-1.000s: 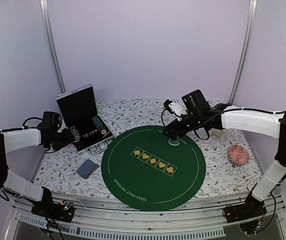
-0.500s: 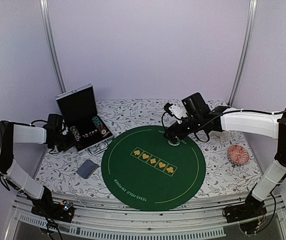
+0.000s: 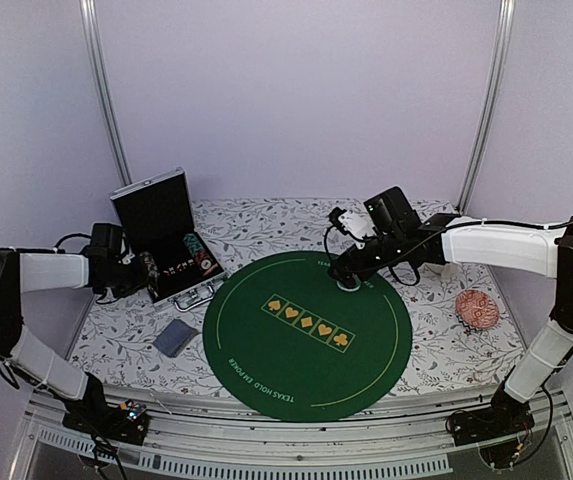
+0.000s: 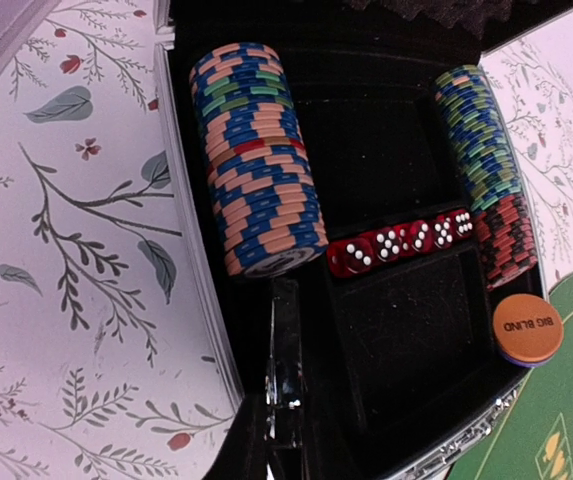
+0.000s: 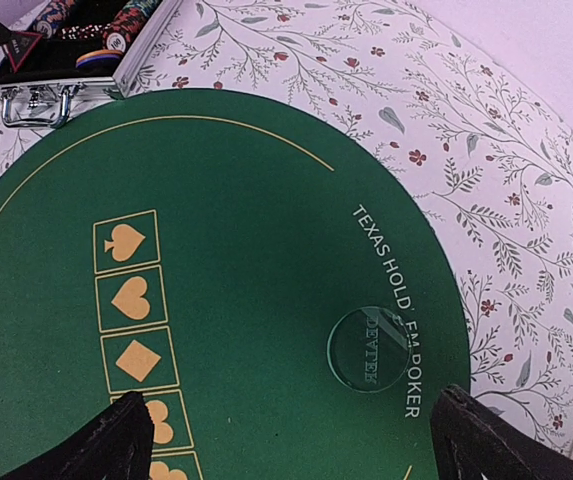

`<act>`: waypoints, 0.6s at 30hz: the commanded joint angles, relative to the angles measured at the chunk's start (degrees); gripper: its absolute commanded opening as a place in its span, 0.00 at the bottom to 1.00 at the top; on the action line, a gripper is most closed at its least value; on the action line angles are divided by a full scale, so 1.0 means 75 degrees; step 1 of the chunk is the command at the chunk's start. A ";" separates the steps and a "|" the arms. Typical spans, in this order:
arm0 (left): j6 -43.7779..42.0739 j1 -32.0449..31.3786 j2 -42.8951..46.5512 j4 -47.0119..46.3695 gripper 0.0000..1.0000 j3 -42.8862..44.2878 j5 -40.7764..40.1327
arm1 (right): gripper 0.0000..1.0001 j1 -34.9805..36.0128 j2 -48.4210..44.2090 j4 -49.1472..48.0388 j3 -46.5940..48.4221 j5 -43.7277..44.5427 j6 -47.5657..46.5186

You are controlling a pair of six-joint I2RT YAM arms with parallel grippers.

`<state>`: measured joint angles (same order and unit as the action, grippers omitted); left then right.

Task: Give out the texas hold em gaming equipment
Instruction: Pick up the all-in button from the chip case, then place the all-in button in the chip case.

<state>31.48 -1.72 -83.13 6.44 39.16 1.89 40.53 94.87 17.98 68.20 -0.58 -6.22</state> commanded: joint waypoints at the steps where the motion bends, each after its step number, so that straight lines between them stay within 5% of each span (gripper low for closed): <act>1: -0.0295 0.0053 0.0482 0.0518 0.00 0.0158 -0.0284 | 0.99 0.0022 -0.0046 -0.0071 0.0059 -0.0037 0.0044; 11: -0.1304 -0.0519 0.2068 0.0558 0.00 0.0654 0.0247 | 0.99 -0.0019 -0.0469 -0.0163 0.0082 -0.0437 -0.0023; 18: -0.2543 -0.2267 0.2916 0.0112 0.00 0.1362 0.1494 | 0.99 -0.0046 -0.1564 -0.0999 -0.0328 -0.1555 -0.0221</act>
<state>19.25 -13.23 -63.59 10.35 45.43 5.58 40.42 89.52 16.16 67.35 -5.96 -6.83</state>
